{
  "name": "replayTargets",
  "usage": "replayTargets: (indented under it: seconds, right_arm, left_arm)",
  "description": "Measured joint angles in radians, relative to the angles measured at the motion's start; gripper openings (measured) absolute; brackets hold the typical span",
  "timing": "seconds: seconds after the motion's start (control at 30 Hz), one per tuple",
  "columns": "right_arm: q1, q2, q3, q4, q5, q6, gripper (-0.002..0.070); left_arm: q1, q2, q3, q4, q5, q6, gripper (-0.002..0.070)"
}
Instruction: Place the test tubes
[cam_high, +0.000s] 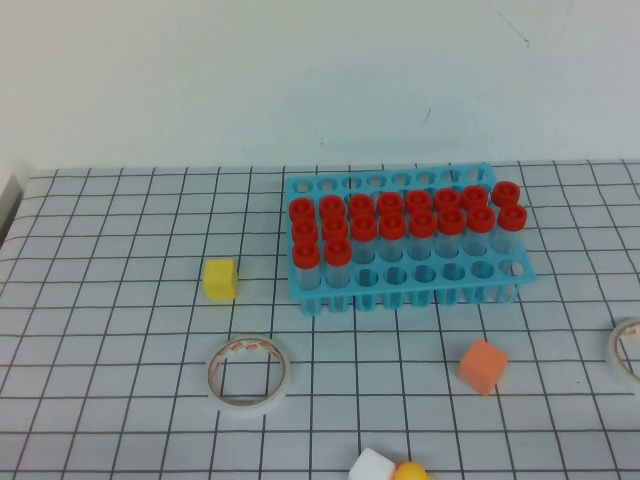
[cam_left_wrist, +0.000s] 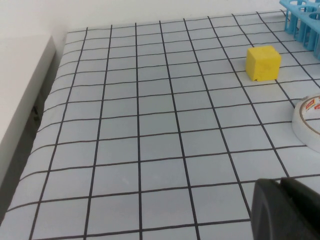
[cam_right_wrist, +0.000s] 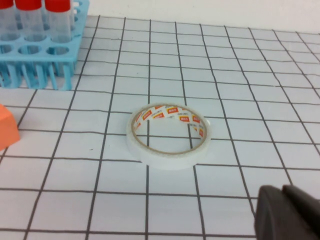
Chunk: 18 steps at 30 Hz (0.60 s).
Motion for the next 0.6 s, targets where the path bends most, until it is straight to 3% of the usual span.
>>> replayTargets:
  seconds: [0.6]
  right_arm:
    - [0.0,0.0,0.0,0.0,0.0,0.013,-0.0001]
  left_arm:
    - [0.0,0.0,0.0,0.0,0.0,0.003,0.0]
